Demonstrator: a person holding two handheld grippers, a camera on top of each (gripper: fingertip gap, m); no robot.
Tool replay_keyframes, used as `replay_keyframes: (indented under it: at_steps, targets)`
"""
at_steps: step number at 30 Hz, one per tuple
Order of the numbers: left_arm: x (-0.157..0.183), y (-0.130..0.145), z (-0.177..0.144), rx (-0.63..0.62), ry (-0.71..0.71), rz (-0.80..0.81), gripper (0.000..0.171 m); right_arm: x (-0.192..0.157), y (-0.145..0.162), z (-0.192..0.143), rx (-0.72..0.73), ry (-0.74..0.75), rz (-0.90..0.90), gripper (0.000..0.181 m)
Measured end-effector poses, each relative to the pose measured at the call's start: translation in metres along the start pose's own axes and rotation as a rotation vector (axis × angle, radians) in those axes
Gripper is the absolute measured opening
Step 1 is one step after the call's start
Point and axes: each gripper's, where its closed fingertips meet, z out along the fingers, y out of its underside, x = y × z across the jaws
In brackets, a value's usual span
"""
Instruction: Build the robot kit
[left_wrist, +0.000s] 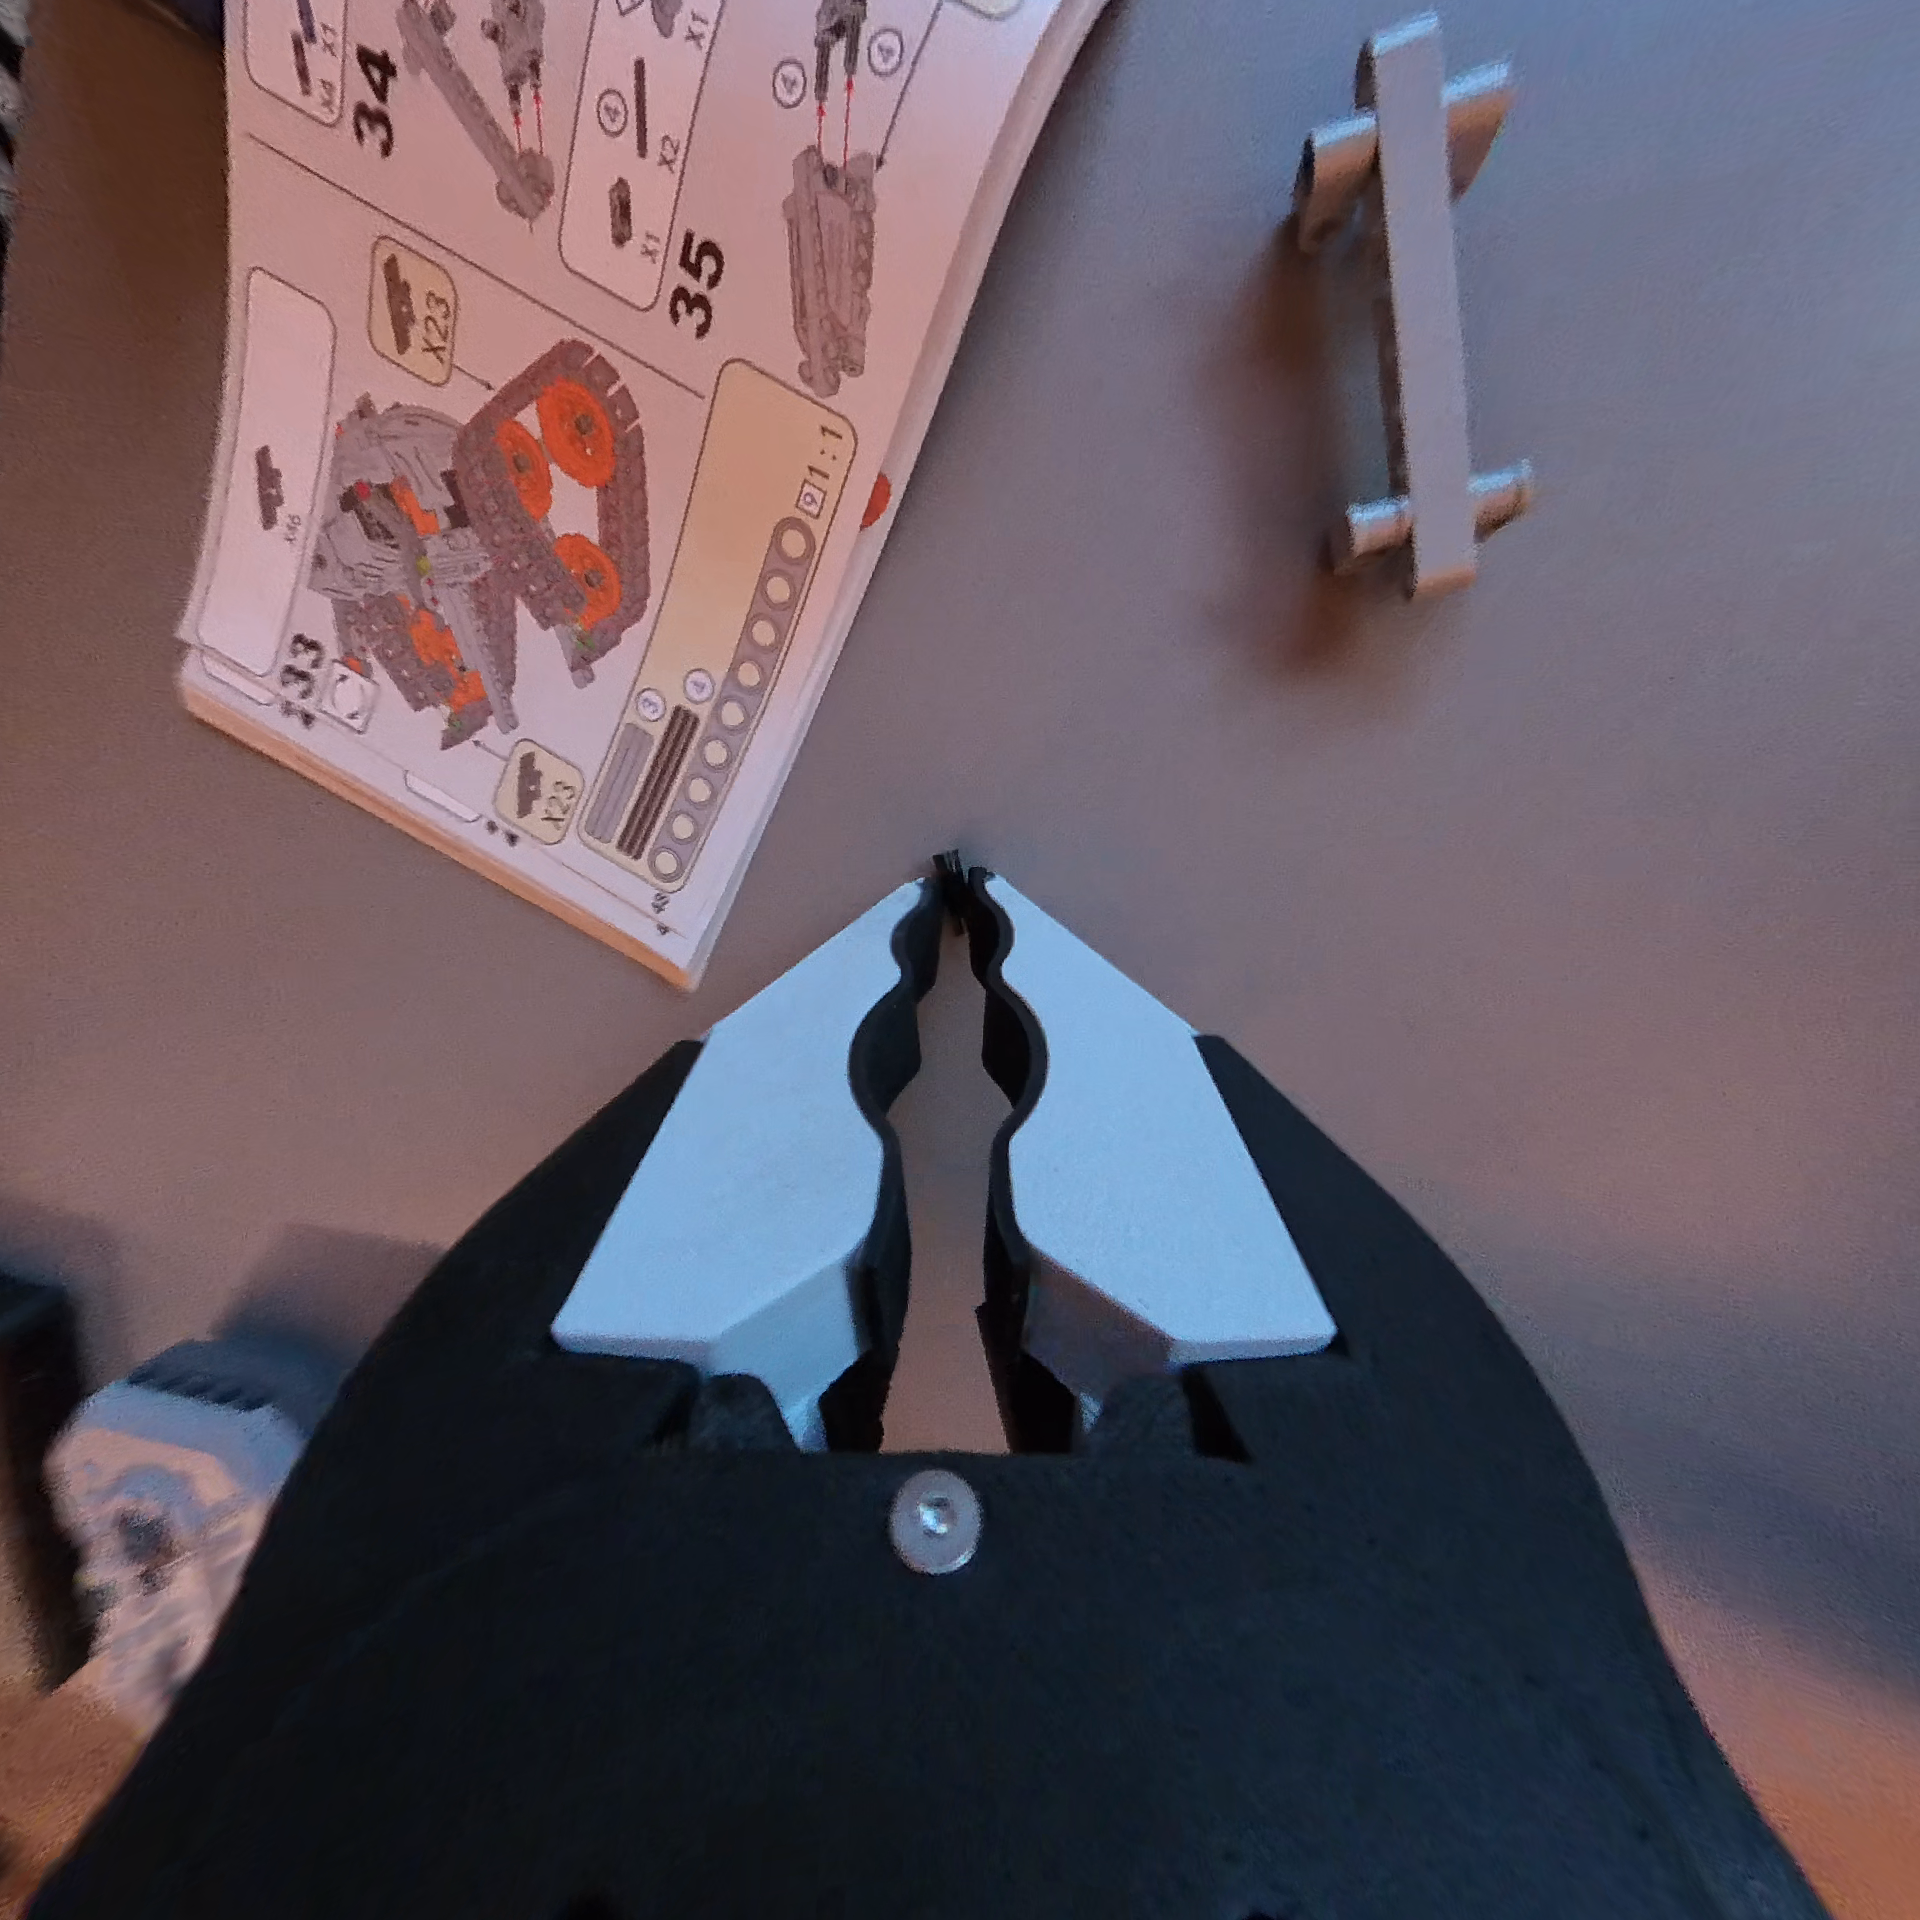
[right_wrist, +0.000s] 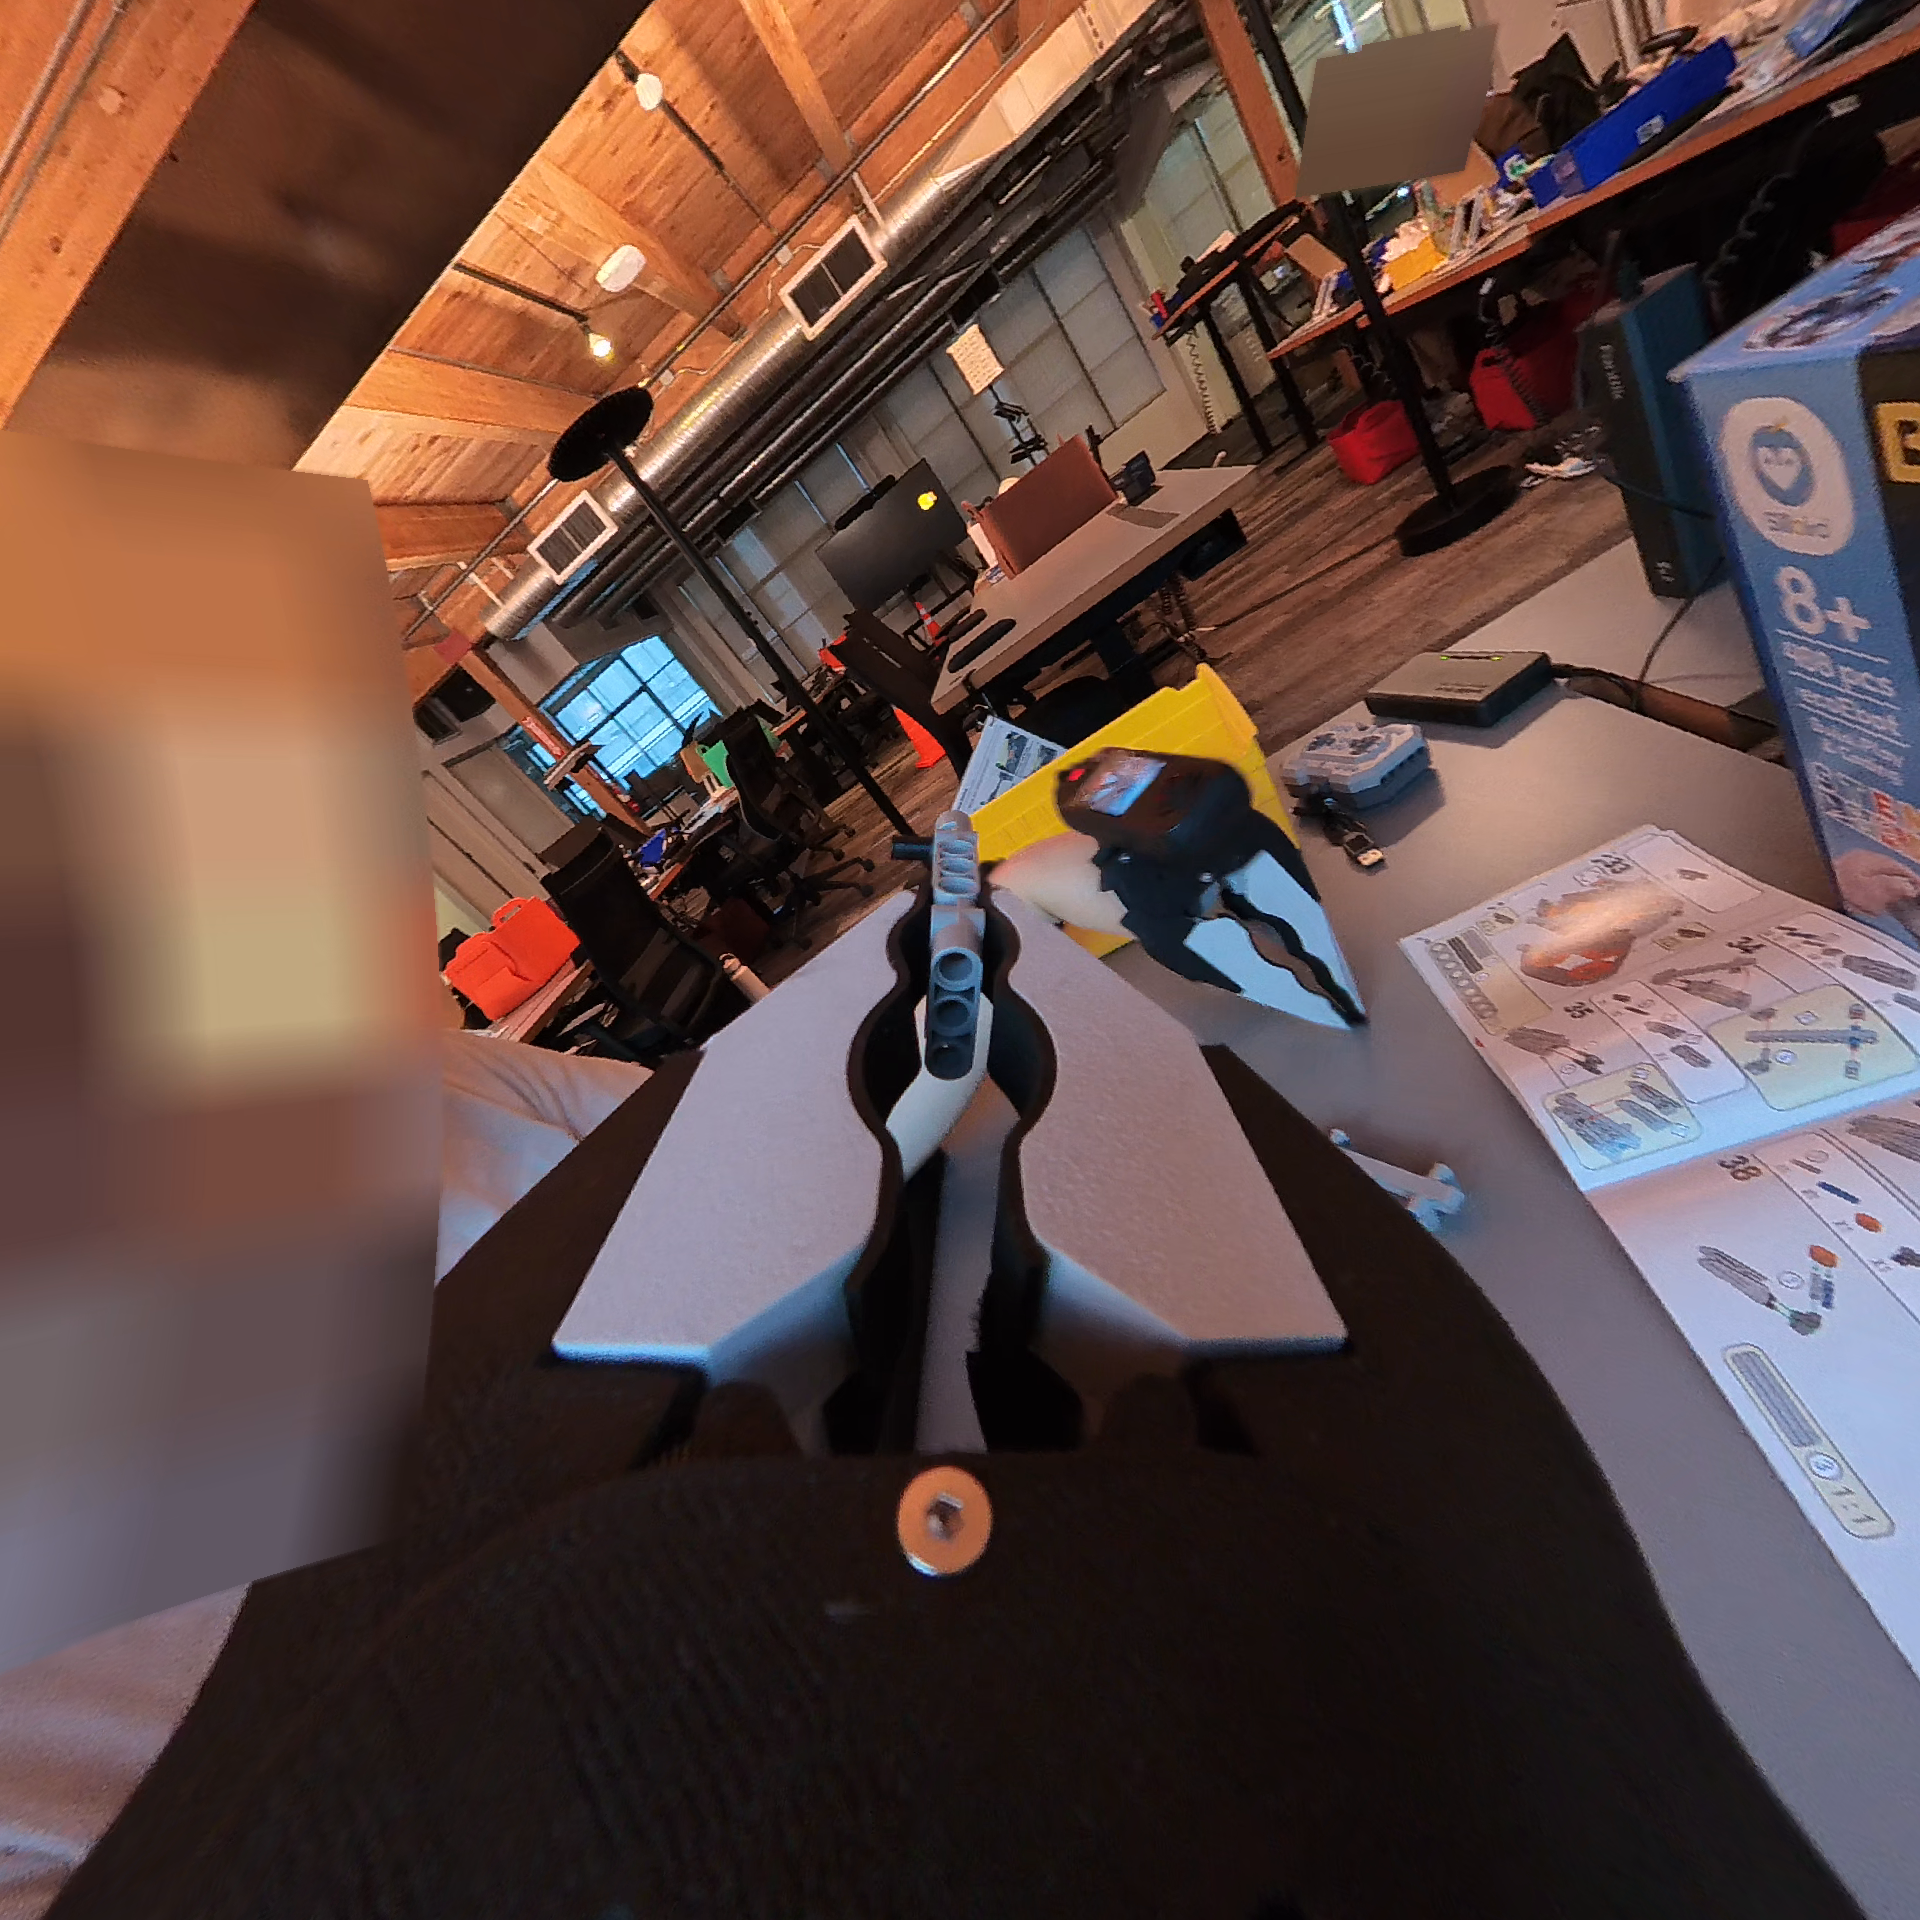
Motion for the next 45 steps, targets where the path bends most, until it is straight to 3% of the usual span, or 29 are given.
replay_keyframes:
  at_steps: [2, 7, 10, 15, 22, 32, 45]
  targets:
    - [-0.005, -0.011, -0.012, 0.021, -0.061, 0.062, 0.003, 0.008, 0.001, 0.002, 0.004, 0.027, -0.013, 0.005]
    - [0.007, -0.103, -0.107, 0.394, -0.292, 0.251, 0.003, 0.023, 0.017, 0.02, -0.05, 0.014, 0.043, 0.005]
    - [0.042, -0.143, -0.16, 0.561, -0.356, 0.366, 0.003, 0.021, 0.028, 0.032, -0.085, -0.042, 0.089, 0.005]
    - [0.079, -0.175, -0.203, 0.69, -0.448, 0.478, 0.003, 0.014, 0.039, 0.049, -0.132, -0.082, 0.054, 0.005]
    - [0.089, -0.183, -0.205, 0.656, -0.532, 0.567, 0.003, 0.0, 0.037, 0.053, -0.128, -0.111, -0.049, 0.005]
    - [0.096, -0.183, -0.196, 0.62, -0.497, 0.599, 0.003, 0.001, 0.04, 0.05, -0.163, -0.082, -0.078, 0.005]
    - [0.121, -0.173, -0.162, 0.512, -0.339, 0.717, 0.003, 0.009, 0.081, 0.039, -0.427, -0.016, -0.015, 0.005]
